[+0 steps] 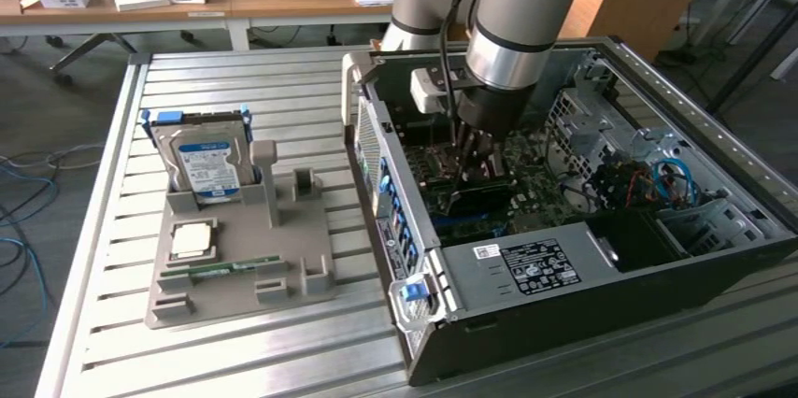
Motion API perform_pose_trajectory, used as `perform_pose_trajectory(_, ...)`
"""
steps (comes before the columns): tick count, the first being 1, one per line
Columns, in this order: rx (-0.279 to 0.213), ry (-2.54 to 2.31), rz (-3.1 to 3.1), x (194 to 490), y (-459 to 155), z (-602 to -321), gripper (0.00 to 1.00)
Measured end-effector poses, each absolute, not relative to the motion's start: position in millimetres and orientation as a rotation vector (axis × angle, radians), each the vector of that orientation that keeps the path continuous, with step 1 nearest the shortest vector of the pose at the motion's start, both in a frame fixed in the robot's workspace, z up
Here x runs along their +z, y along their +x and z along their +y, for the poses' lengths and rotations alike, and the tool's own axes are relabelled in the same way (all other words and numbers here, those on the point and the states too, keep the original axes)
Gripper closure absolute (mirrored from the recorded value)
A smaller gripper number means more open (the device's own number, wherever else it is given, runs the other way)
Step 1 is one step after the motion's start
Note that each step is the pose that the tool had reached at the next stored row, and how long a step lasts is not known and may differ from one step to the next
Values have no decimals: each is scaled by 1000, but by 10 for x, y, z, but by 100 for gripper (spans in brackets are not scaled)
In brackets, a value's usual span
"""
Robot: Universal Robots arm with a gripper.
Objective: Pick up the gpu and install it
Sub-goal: 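Press down on the gpu until it lock into place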
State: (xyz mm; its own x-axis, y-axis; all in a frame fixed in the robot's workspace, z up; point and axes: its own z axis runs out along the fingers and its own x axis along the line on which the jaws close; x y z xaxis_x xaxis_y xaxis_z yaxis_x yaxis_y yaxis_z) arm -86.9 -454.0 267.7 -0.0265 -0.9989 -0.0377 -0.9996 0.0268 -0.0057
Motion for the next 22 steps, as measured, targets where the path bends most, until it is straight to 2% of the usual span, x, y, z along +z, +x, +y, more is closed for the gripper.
perform_pose_trajectory(22,51,-2162,2221,2643,-869,-4541,89)
